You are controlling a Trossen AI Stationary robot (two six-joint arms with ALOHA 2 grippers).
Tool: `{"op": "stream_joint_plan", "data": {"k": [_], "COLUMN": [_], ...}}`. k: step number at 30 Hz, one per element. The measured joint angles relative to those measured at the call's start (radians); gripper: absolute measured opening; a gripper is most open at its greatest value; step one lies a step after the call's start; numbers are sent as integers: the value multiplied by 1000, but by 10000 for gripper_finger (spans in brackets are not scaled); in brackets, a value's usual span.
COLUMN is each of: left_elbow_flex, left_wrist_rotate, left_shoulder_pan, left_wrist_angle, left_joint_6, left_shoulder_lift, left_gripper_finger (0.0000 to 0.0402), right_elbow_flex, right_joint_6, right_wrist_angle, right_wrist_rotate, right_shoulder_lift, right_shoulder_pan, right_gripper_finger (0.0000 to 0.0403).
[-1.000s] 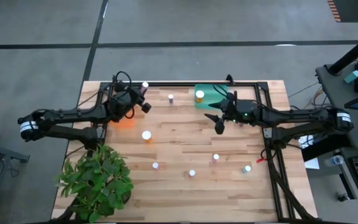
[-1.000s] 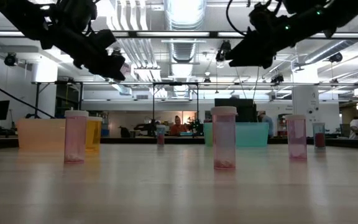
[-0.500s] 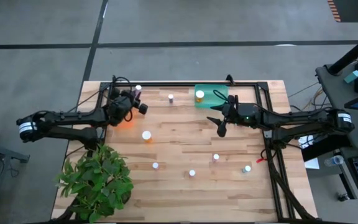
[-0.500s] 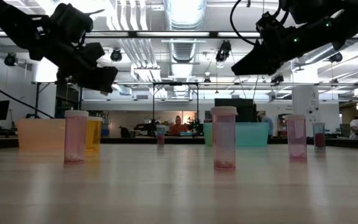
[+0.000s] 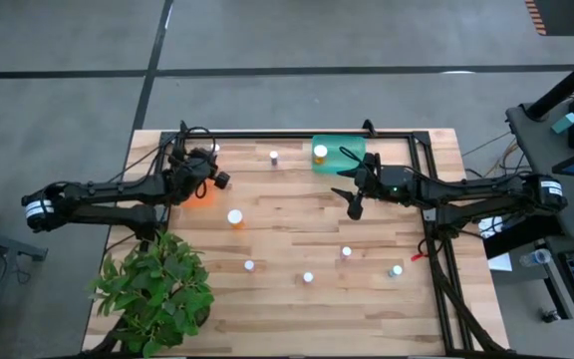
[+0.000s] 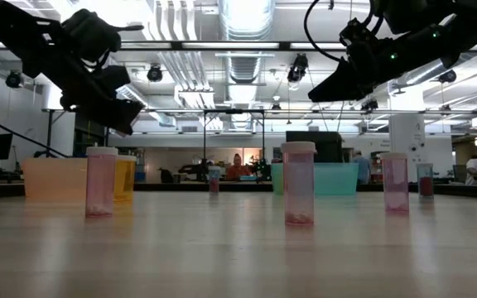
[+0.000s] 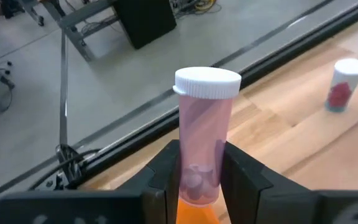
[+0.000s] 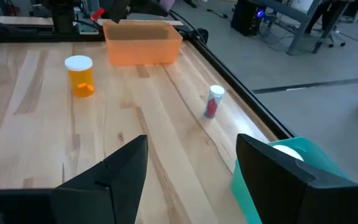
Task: Pick and place medicine bottles into bin by pill shape (circle, oval)
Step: Put the pink tablet bottle into the orange bin
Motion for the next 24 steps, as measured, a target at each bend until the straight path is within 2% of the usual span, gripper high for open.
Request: {"op": "stream_joint_plan", "data": {"k": [13, 17, 21, 24], "left_elbow_flex": [-15, -16, -31, -64], "left_wrist_rotate": [0, -3, -87, -100], "left_shoulder_pan": [0, 0, 1, 0], "left_wrist_angle": [-28, -95, -89, -89], "left_joint_6": [-29, -38, -102, -178], "left_shoulder_lift": [11, 2, 1, 2], "left_gripper_finger": [73, 73, 73, 73], "right_elbow_flex": [0, 0, -1, -1], "right_joint_6": [2, 3, 2, 2], "right_wrist_angle": [0, 0, 0, 0], "right_wrist_rotate": [0, 0, 0, 0], "right_shoulder_lift": [0, 0, 0, 0], "right_shoulder_pan": [0, 0, 0, 0], "right_gripper_finger": [233, 233, 233, 233]}}
